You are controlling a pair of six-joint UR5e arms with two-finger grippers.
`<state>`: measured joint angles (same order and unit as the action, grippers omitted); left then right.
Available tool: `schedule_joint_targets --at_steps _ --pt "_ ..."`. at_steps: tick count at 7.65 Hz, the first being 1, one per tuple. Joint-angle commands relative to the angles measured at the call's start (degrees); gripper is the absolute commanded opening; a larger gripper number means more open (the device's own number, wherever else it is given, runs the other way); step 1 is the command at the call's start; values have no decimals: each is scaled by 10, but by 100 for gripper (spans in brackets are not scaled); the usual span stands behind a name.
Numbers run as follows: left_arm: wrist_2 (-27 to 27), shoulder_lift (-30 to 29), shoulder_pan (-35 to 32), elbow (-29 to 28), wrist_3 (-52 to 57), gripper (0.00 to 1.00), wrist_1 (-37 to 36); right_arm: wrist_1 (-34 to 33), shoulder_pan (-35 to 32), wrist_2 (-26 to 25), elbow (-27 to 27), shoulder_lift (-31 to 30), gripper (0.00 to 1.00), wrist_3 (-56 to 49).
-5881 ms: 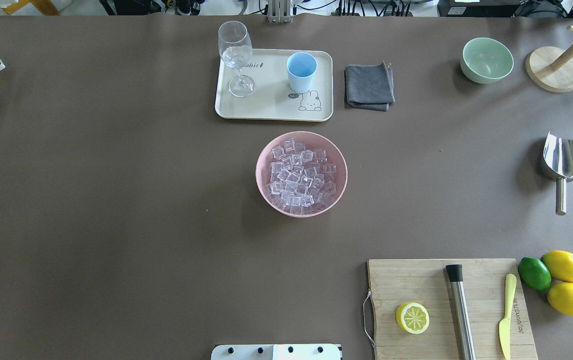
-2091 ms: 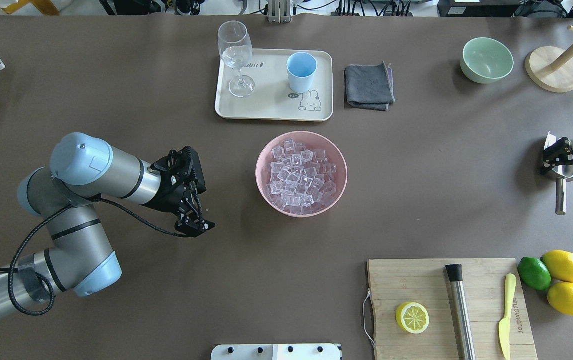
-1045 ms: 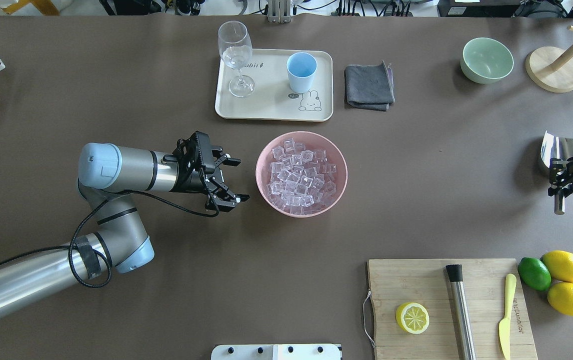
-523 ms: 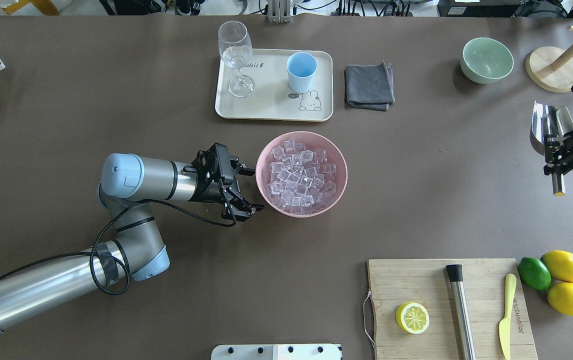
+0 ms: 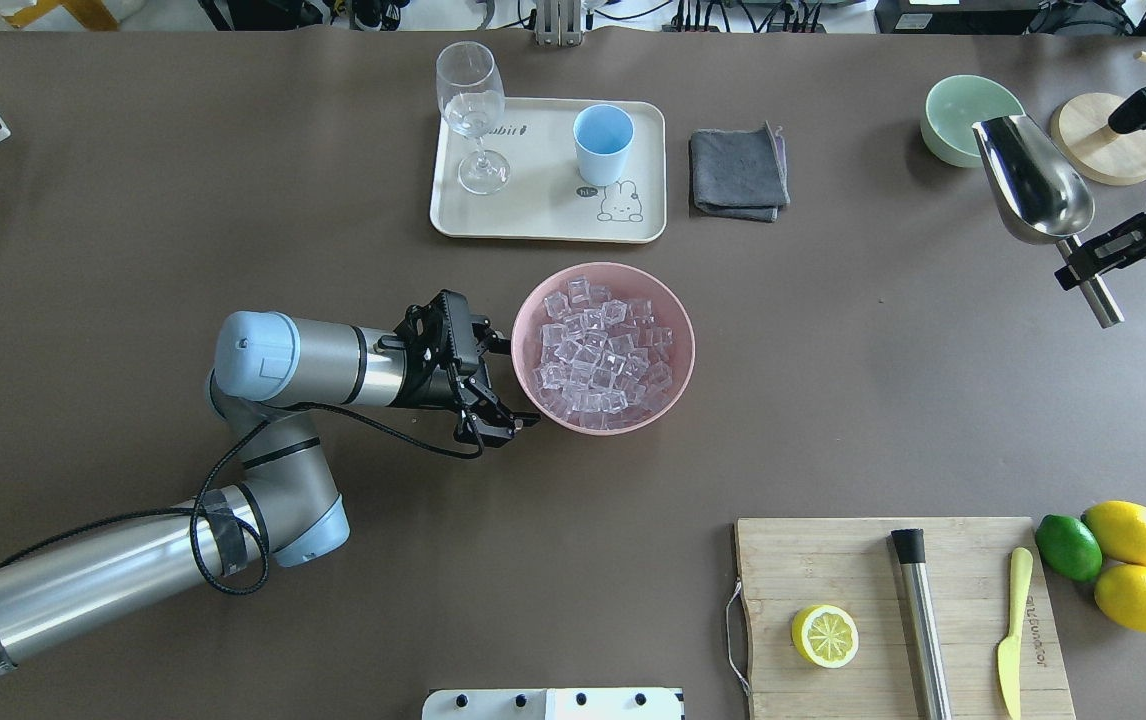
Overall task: Put ice in cup with scoop
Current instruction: 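Lift the steel scoop with the right gripper and carry it over the pink bowl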
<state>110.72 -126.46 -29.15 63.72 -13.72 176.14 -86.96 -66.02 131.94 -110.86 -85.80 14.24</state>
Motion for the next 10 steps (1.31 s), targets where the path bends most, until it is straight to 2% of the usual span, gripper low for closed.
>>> schedule_joint_targets --at_steps 1,2,3,4,5,6,7,8,9,10 --pt "-4 -1 1 -1 0 98 -1 11 28 -50 -13 19 0 -193" --pt "-4 -2 3 -3 0 98 -1 1 30 -55 -10 19 0 -309" --pt "-4 -2 3 -3 0 98 -1 -41 34 -68 -28 25 0 -405" --pt "-4 -2 3 -3 0 98 -1 -172 56 -121 -84 60 0 -462" --pt "-5 -4 3 -3 0 98 -1 -342 76 -183 -123 142 0 -514" --pt "-4 -5 3 -3 -2 98 -2 -434 84 -204 -118 205 0 -579" --pt "-5 -7 3 0 -7 98 -4 -470 99 -227 -118 221 0 -620" --pt "-4 -5 3 3 -8 98 -4 -549 142 -282 -113 277 0 -625" --pt "-4 -5 3 4 -8 98 -4 -619 160 -314 -62 350 0 -625" --pt "-4 -4 3 8 -8 98 -4 -656 173 -337 -2 413 0 -626"
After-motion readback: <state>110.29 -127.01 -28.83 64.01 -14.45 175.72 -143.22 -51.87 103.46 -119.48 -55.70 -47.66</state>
